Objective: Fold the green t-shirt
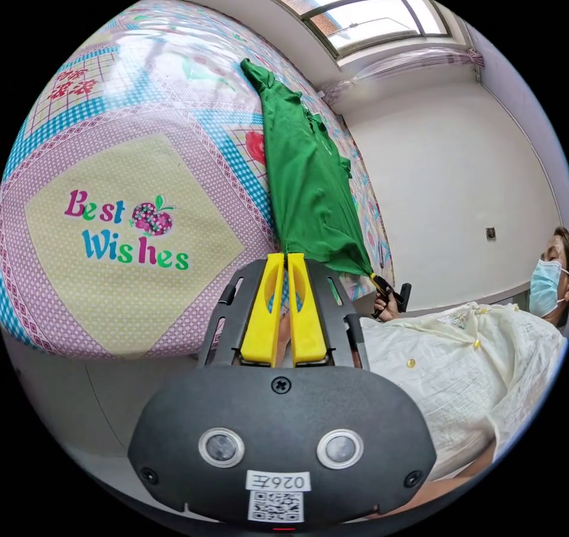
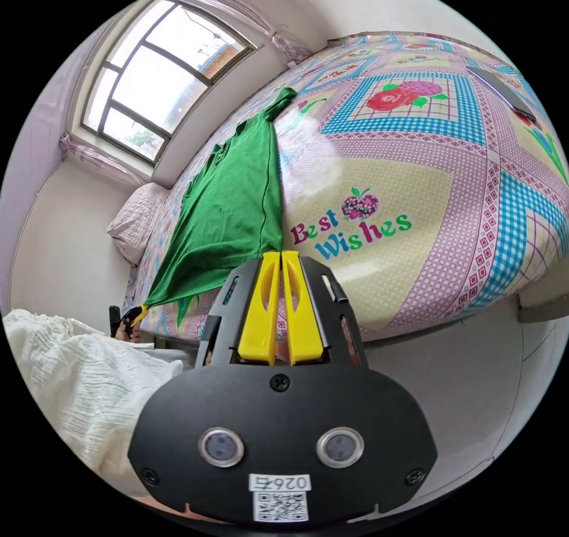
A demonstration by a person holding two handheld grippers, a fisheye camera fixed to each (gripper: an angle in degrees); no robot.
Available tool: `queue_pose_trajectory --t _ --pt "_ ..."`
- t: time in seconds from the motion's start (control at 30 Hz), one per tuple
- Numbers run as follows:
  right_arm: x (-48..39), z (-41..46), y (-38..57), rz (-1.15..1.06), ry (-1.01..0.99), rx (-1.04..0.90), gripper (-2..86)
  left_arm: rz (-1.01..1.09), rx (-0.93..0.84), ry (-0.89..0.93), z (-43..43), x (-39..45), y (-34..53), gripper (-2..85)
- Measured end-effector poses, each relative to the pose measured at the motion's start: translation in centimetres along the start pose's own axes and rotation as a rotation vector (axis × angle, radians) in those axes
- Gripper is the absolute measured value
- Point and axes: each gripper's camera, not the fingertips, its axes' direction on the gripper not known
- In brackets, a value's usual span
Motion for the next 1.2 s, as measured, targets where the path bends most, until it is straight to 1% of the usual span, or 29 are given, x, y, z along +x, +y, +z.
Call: queue_pose_trajectory --t 0.1,0.2,0.33,0.37,0.43,0.5,0.57,0.63,0.7,0.77,0.8,0.83,0.87,0.9,0.93,0.97,1.0,1.07,1.1,1.13,1.2 --pt "0.4 0.7 0.3 0.016 -0.018 -0.049 -1.3 -0.038 -0.045 0.028 1.0 -1.6 0.5 -0.6" --pt "0.8 -0.1 0.8 0.027 -0.073 -0.045 -0.8 -0.093 -0.028 0.072 1.0 -3.0 1.5 -0.7" --pt "0.3 -3.0 1.6 0.026 0.023 -0.016 1.5 -0.117 0.046 0.142 -0.6 -3.8 2.7 -0.8" --pt "-0.3 -3.4 1.6 0.006 0.052 -0.016 1.5 -0.115 0.054 0.140 -0.9 -3.8 2.9 -0.8" --pt "-4.3 -4.1 1.0 -0.115 0.161 -0.026 1.5 -0.105 0.097 0.144 -2.7 -3.8 3.6 -0.9" --pt "-8.1 -3.4 0.1 -0.213 0.195 -0.039 1.2 -0.087 0.151 0.165 -4.2 -3.1 3.8 -1.0" --pt "-11.6 -1.9 -1.0 -0.289 0.175 -0.046 0.5 -0.028 0.184 0.125 -4.9 -1.2 3.1 -1.0" --pt "-15.9 1.3 -2.8 -0.381 0.128 -0.062 -0.6 0.085 0.139 0.054 -3.4 1.9 0.6 -1.0" --pt "-18.3 4.2 -4.4 -0.421 0.098 -0.079 -0.8 0.155 0.078 0.024 -0.7 3.8 -1.6 -1.0" --pt "-20.1 7.3 -6.1 -0.458 0.078 -0.116 -0.9 0.174 0.014 0.014 2.6 4.7 -3.6 -1.0" --pt "-20.8 9.6 -7.1 -0.472 0.078 -0.167 -0.9 0.191 -0.034 0.018 5.0 5.1 -4.6 -1.0" --pt "-20.9 11.9 -7.8 -0.477 0.081 -0.257 -0.9 0.170 -0.138 -0.011 7.6 5.1 -5.3 -1.0" --pt "-20.8 12.9 -7.9 -0.480 0.084 -0.307 -0.9 0.155 -0.209 -0.034 8.9 4.9 -5.3 -1.0" --pt "-20.5 14.2 -7.5 -0.491 0.088 -0.418 -0.9 0.148 -0.369 -0.072 11.1 4.8 -4.8 -0.9" --pt "-20.2 14.0 -6.3 -0.522 0.084 -0.466 -0.9 0.184 -0.477 -0.094 12.1 5.1 -3.3 -0.9" --pt "-20.1 13.4 -5.6 -0.536 0.073 -0.471 -0.9 0.198 -0.454 -0.076 11.6 5.4 -2.6 -0.9" --pt "-19.4 11.9 -4.6 -0.534 0.057 -0.473 -1.0 0.163 -0.488 -0.111 10.8 5.4 -1.4 -1.0" --pt "-18.4 9.9 -3.9 -0.487 0.096 -0.492 -1.0 0.197 -0.454 -0.182 9.2 6.5 0.0 -1.0" --pt "-18.3 8.4 -3.9 -0.477 0.105 -0.438 -1.0 0.217 -0.397 -0.185 8.4 7.5 0.3 -1.0" --pt "-18.7 7.4 -4.4 -0.455 0.088 -0.374 -0.9 0.242 -0.329 -0.144 8.1 8.7 0.0 -1.0" --pt "-20.1 7.4 -5.7 -0.453 0.022 -0.305 -0.9 0.272 -0.248 -0.097 8.9 10.1 -1.0 -1.0"
